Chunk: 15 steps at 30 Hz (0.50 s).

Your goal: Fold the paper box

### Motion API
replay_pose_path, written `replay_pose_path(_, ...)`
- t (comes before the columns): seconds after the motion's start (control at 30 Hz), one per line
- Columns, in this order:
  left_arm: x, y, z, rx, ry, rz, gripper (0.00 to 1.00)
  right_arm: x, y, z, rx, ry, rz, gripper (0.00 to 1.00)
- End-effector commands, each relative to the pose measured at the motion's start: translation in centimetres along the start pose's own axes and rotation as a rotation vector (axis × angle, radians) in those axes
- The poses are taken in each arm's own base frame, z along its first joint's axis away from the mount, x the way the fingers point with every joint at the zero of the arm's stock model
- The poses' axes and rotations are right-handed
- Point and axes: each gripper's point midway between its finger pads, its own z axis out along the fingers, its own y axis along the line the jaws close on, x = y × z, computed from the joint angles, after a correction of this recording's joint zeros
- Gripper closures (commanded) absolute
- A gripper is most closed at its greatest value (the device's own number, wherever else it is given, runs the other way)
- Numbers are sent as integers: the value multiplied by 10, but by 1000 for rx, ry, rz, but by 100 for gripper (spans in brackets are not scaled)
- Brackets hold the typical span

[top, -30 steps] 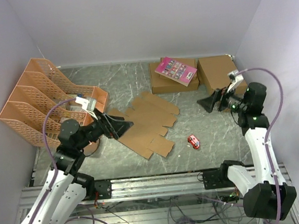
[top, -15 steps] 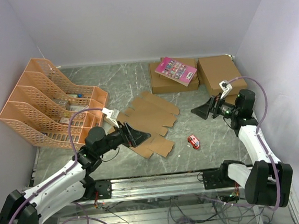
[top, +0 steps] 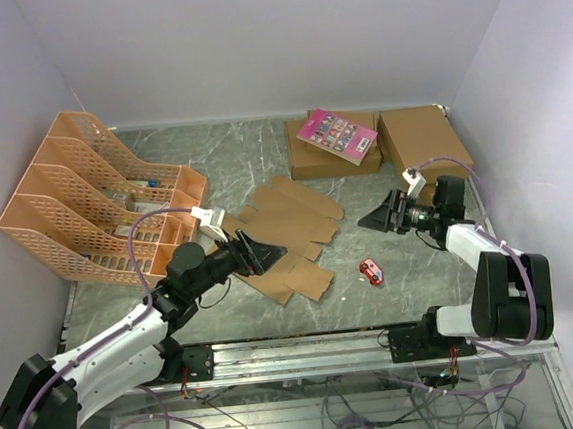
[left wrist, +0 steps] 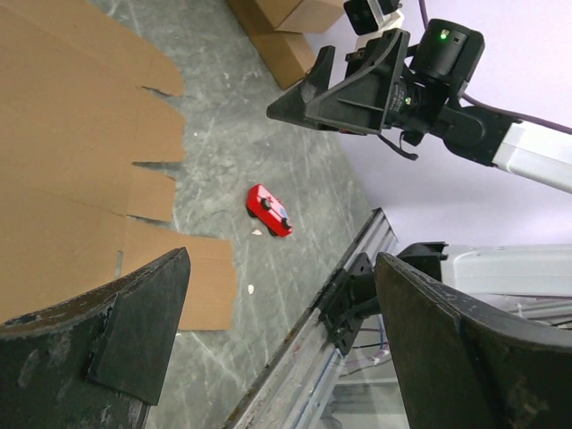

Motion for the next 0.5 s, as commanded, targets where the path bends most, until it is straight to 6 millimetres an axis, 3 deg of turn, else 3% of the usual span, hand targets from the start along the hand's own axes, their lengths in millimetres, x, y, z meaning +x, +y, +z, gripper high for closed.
replay_pose_path(0.0,-10,7,6,-34,-50,54,6,8,1,11,-8,49,-45,16)
replay_pose_path(0.2,-4,16,9,-55,-36,38,6,26,-7,28,-5,111,6,25)
replay_pose_path(0.47,-1,27,7,-114,-28,35,6,33,-11,61,2,192,58,41)
